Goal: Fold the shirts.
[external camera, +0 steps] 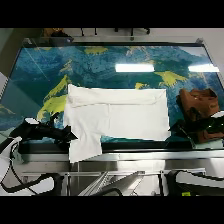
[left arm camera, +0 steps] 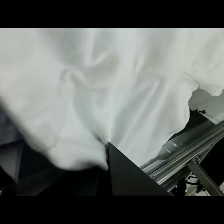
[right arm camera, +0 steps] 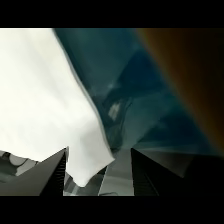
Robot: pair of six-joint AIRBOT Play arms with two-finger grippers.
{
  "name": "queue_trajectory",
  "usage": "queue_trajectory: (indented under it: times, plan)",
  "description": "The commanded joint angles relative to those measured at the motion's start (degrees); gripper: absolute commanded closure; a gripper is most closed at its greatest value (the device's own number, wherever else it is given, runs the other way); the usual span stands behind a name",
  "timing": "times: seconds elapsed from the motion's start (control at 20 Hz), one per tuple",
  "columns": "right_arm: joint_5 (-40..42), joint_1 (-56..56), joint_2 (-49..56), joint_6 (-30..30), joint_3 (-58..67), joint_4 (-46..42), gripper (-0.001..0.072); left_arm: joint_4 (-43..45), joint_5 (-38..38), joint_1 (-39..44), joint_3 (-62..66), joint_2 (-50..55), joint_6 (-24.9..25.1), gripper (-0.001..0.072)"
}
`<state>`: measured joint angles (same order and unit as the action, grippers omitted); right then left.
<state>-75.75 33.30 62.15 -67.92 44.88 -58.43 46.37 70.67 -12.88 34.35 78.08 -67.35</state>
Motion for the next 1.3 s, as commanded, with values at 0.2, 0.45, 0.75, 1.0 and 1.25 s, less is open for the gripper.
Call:
queue_trajectory:
  times: [0.2,0.45,0.75,1.0,1.25]
  plan:
    - [0.28,-9.4,3.5,1.97,-1.68,2.75,0.0689,-0.87,2.99,-1.7,-0.15,-9.16,1.27,0.0689]
    - [-3.23,-5.81,-0.98,-5.51,-1.68,-3.3,0.0693,5.88,11.52,-7.48,-0.17,-20.96,-4.02,0.0689]
    - [-2.49,-3.1,-6.03,-10.25,-1.68,-5.6,0.0693,7.52,10.95,-7.93,-0.15,-33.05,-7.52,0.0689]
    - [6.49,-6.34,-4.81,-1.86,2.86,12.92,0.0693,5.55,4.0,-7.08,7.39,-27.74,-5.84,0.0688]
    - [17.2,-13.44,2.01,0.92,14.36,21.18,0.0692,1.73,-1.22,0.0,24.61,-10.97,-4.24,0.0688]
